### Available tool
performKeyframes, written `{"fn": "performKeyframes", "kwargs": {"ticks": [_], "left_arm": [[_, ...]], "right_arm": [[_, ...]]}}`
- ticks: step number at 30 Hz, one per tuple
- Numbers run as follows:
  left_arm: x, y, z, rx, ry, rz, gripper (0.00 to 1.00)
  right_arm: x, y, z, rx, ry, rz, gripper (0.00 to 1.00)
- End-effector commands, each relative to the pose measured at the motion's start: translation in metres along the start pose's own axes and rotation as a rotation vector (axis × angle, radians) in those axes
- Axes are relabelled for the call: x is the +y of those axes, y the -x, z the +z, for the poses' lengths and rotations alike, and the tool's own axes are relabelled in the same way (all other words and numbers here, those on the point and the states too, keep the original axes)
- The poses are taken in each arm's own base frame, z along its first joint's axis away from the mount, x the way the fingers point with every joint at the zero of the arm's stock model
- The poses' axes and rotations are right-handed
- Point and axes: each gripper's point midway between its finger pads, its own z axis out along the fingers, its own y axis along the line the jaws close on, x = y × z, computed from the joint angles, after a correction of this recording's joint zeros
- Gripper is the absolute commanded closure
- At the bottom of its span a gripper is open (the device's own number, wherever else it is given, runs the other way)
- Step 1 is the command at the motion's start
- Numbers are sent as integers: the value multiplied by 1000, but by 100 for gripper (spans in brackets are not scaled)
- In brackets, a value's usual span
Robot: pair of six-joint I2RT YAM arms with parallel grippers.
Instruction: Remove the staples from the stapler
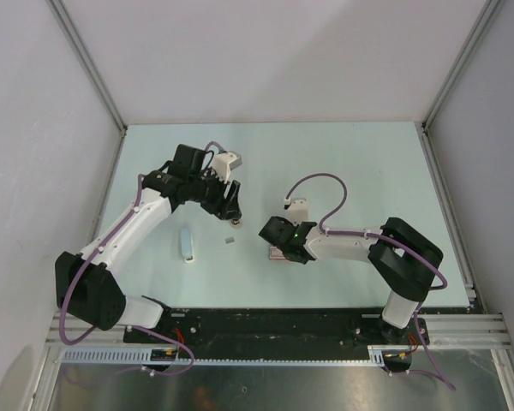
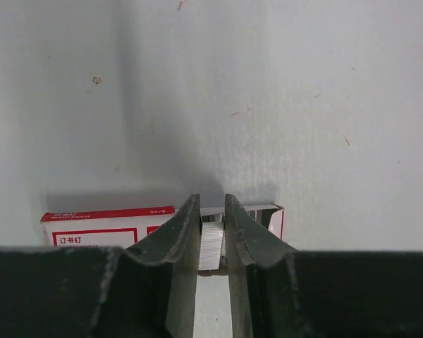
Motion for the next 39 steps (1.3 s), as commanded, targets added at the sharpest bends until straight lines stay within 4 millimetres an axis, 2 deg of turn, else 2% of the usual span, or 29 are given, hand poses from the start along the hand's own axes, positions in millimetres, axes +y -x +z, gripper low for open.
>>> {"fn": "performKeyframes", "kwargs": {"ticks": [1,9,19,22,28,31,39], "left_arm": [[-11,10,-10,-49,-34,73,34],[-13,11,-11,-55,-39,76,34],[-13,11,-10,-55,-45,76,34],[-13,11,-10,-53,-45,74,34],[-13,11,-9,-51,-45,75,34],[-12,10,-8,-47,-43,75,35],[-11,8,-7,-42,-44,77,35]], "right_arm": [[1,2,-3,-7,16,9,75],[4,9,-10,-22,42,17,65],[9,25,-24,-59,94,52,64],[8,34,-28,-79,102,70,67],[-2,37,-19,-72,66,90,86],[-4,35,-14,-62,55,94,88],[0,28,-5,-38,56,90,82]]}}
